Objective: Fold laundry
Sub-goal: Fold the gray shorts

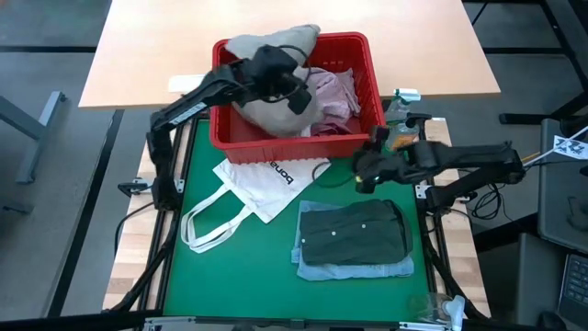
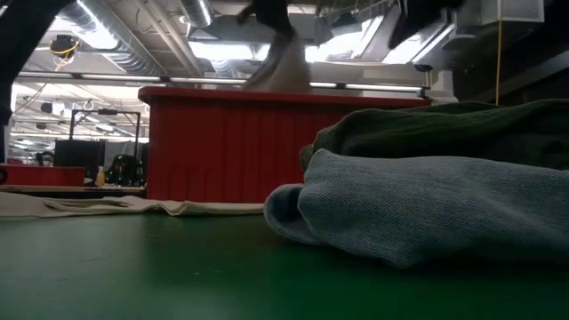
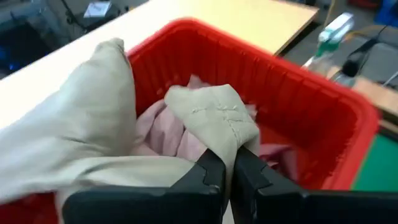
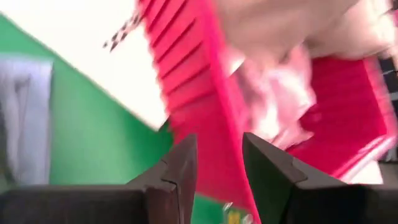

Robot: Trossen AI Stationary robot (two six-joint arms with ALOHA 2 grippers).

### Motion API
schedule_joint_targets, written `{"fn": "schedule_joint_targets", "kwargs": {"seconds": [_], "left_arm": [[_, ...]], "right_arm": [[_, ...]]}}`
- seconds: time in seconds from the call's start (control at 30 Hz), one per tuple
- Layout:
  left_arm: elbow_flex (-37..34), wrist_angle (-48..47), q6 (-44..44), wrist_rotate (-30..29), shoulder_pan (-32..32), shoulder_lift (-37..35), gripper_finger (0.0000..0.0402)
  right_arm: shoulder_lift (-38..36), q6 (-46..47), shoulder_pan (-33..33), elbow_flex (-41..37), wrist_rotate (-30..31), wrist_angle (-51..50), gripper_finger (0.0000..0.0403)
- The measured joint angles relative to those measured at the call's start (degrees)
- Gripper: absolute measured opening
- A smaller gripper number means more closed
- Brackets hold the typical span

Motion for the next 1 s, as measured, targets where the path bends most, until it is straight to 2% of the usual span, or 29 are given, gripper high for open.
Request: {"fn": "schedule_joint_targets", "kwargs": {"seconds": [0.17,0.33,0.43,0.77,0.9,1.0], "left_arm": [[-0.07,0.7,-0.09,0.31,-3.15,-3.64,0.0002],[-0.07,2.74,-0.09,0.78,-7.24,-5.2,0.0002],[-0.09,6.78,1.52,1.23,-9.51,-5.36,0.0002],[-0.09,25.72,11.85,1.32,-12.64,-6.28,0.0002],[-0.09,31.11,14.56,1.41,-12.65,-7.11,0.0002],[-0.09,32.37,14.86,1.4,-12.65,-8.11,0.0002]], "right_arm": [[-0.43,-3.43,-0.04,8.32,3.81,2.22,0.0128],[-0.48,-9.63,-0.04,14.93,2.92,5.35,0.0128],[-0.37,-10.32,-0.04,17.68,2.17,5.2,0.0128],[-2.44,-7.85,-0.35,19.51,2.12,-3.77,0.0128],[-3.82,-3.3,-3.23,19.48,0.72,-5.6,0.0128],[-4.82,-2.19,-7.71,19.43,-1.7,-5.96,0.0128]]}}
